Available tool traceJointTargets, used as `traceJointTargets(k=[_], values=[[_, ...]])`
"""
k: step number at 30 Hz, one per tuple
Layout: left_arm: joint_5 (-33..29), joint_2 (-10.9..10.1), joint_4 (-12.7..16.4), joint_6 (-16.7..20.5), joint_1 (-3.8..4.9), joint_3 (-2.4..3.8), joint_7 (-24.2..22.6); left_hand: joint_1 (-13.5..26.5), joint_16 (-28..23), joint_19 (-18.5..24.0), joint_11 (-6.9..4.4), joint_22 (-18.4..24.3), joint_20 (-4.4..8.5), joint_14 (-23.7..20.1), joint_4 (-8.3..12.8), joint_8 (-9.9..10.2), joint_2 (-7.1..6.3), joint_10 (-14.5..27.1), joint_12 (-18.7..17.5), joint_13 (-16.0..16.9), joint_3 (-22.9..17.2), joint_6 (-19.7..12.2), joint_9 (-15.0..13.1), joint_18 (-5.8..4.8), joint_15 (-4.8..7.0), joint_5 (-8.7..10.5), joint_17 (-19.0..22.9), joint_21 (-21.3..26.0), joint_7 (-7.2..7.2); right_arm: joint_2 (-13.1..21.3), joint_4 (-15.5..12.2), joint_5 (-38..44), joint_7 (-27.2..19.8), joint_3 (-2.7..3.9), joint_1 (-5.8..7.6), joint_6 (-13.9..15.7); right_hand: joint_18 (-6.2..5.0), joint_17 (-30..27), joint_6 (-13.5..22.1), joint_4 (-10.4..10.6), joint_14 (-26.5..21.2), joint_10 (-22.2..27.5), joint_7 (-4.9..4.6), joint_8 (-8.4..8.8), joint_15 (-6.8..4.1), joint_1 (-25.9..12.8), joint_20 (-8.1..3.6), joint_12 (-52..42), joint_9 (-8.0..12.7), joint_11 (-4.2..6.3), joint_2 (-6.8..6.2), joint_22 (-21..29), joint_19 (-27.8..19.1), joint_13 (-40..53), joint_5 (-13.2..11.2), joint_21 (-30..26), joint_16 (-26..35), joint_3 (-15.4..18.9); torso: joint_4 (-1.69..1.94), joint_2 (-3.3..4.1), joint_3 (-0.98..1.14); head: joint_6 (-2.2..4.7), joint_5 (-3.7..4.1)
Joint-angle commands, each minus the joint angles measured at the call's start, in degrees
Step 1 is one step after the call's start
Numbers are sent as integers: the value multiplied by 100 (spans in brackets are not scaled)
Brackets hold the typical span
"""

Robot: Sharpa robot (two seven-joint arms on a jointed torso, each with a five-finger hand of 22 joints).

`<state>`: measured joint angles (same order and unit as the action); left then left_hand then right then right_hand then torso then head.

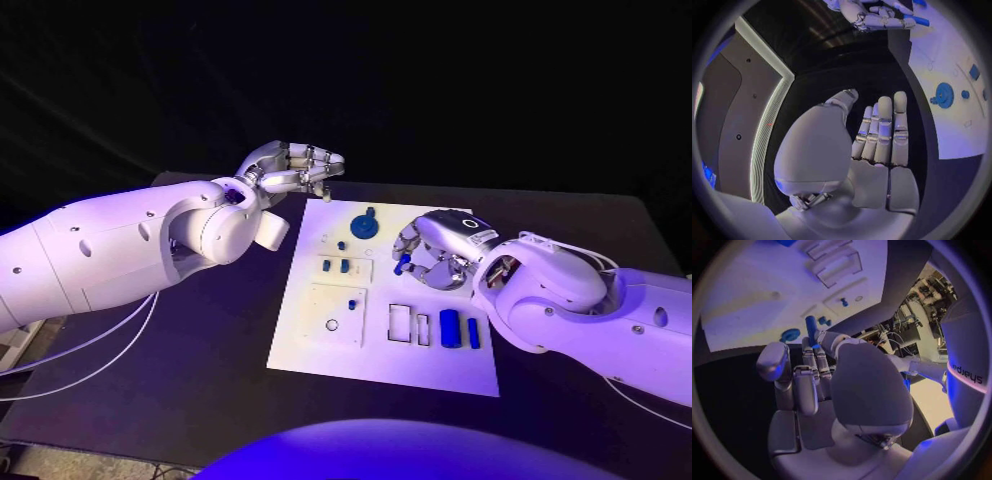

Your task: Assemble the parts on the task board

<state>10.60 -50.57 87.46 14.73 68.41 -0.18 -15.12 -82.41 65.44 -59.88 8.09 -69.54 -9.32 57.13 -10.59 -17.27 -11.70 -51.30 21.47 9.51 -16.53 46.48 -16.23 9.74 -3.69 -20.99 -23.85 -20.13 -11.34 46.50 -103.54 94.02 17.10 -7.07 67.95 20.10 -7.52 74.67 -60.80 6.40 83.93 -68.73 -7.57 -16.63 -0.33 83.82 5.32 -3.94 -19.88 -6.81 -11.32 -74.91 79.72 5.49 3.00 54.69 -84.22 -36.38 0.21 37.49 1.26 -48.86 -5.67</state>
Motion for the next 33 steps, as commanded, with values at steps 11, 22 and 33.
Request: traceJointTargets(k=[11, 22, 33], values=[[15, 79, -21, -135, 3, 3, -38, -2, -1, -15, -4, 9, -32, -17, -12, -57, 26, 43, 40, -10, -47, -64, -7, 51, -13, -14, 12, 34, -3, -823, 48, 209, -293, -28, -408, 150, 117, -4, 59, -128, 297, -315, -5, -22, -23, -140, -14, 20, -48, 284, -3, -496, 8, 17, 22, 6, -19, -103, 17, 13, -13, -13, -92], [15, 109, -21, -155, 3, 3, -30, 1, 0, -16, -4, 10, -33, -17, -13, -63, 27, 46, 44, -11, -48, -67, -8, 51, -14, -13, 14, 37, -3, -1172, 375, 173, -388, -72, -707, 117, 119, -15, 82, -193, 294, -300, -12, -18, -17, -193, -11, 22, -69, 277, -6, -506, 9, 24, 25, 13, -15, -152, 11, 20, -9, -31, -171], [15, 114, -23, -164, 3, 3, -23, 1, 0, -16, -4, 10, -33, -17, -13, -63, 27, 46, 44, -11, -48, -67, -8, 51, -14, -13, 14, 37, -3, -1322, 569, 148, -412, -93, -858, 45, 116, -14, 91, -227, 294, -294, -15, -17, -16, -218, -10, 22, -79, 275, -9, -504, 4, 29, 27, -6, -16, -174, 10, 15, -6, -68, -199]])
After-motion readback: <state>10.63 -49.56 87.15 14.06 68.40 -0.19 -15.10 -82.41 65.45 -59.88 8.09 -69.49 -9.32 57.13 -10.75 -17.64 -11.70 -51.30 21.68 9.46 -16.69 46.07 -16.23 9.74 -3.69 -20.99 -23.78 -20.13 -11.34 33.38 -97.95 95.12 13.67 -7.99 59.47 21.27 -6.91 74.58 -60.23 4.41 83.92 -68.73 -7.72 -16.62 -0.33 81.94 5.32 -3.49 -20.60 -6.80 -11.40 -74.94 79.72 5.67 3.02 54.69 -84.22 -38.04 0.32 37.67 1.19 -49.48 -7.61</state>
